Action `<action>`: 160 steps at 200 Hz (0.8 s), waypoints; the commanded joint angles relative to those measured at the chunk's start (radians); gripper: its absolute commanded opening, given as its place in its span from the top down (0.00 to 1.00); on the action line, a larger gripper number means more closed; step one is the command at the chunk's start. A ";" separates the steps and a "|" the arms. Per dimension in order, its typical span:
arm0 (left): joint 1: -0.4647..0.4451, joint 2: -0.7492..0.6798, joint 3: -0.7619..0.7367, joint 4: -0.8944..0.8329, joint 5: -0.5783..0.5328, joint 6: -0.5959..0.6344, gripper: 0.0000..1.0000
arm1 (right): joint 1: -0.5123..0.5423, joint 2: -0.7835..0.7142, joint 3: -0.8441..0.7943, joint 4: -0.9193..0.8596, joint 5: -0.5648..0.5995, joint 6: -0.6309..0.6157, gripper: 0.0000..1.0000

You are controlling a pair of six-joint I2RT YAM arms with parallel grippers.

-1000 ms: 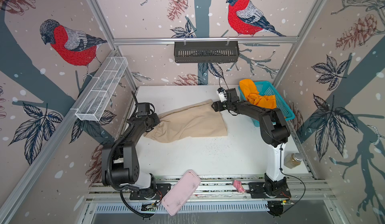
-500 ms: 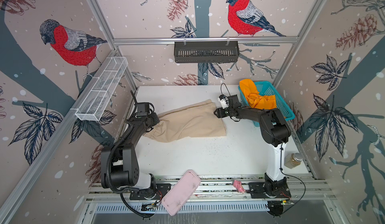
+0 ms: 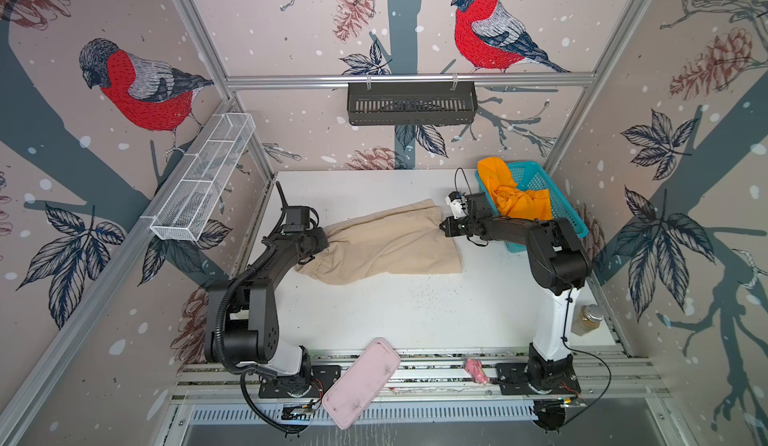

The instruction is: Fold and stack the shorts

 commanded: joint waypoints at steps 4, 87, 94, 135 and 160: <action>-0.058 0.026 0.013 0.049 0.067 -0.028 1.00 | -0.046 -0.075 -0.068 -0.057 0.066 0.009 0.99; -0.085 0.017 0.139 -0.016 0.041 0.010 1.00 | -0.103 -0.181 -0.198 -0.023 0.103 0.031 0.28; -0.085 0.003 0.137 -0.018 0.038 0.016 1.00 | -0.104 -0.185 -0.200 -0.016 0.103 0.033 0.28; -0.082 -0.040 0.101 -0.047 -0.050 0.003 1.00 | -0.037 -0.192 -0.151 -0.086 0.258 -0.022 0.27; -0.077 -0.028 0.081 -0.027 -0.056 -0.010 1.00 | 0.018 -0.212 -0.138 -0.115 0.339 -0.048 0.23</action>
